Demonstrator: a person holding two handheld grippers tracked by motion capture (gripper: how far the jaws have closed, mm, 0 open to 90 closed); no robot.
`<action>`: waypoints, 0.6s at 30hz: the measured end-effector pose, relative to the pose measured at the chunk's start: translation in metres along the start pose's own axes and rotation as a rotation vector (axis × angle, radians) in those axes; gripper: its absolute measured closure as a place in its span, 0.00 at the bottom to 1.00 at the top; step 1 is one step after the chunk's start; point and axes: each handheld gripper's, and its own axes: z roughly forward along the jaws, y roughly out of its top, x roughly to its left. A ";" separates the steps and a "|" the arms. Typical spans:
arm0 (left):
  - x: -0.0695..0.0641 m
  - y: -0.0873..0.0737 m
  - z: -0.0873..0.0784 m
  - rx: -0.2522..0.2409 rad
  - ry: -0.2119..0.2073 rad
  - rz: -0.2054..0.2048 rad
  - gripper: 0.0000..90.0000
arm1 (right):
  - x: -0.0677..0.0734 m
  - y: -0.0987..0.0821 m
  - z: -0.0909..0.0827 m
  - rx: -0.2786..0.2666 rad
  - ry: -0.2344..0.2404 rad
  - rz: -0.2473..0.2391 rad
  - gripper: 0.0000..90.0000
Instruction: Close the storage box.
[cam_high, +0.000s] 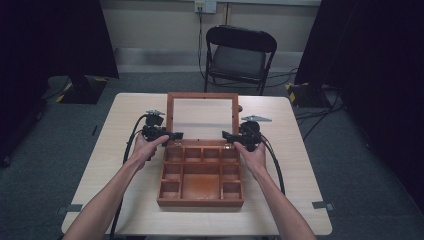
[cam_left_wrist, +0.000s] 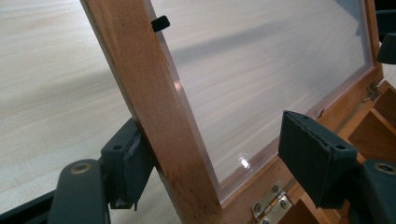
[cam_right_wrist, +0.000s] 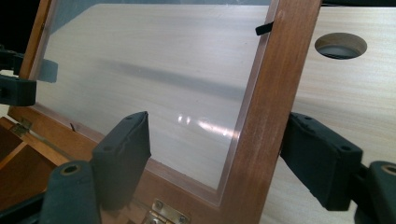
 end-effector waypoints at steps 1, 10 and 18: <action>-0.001 0.000 -0.001 -0.005 -0.002 0.002 0.31 | 0.000 0.001 -0.001 -0.006 0.004 0.000 0.26; -0.010 0.002 -0.017 -0.055 -0.010 0.041 0.33 | 0.001 0.007 -0.017 -0.075 0.046 -0.004 0.28; -0.017 0.001 -0.028 -0.078 0.001 0.074 0.34 | 0.007 0.008 -0.028 -0.080 0.043 -0.037 0.31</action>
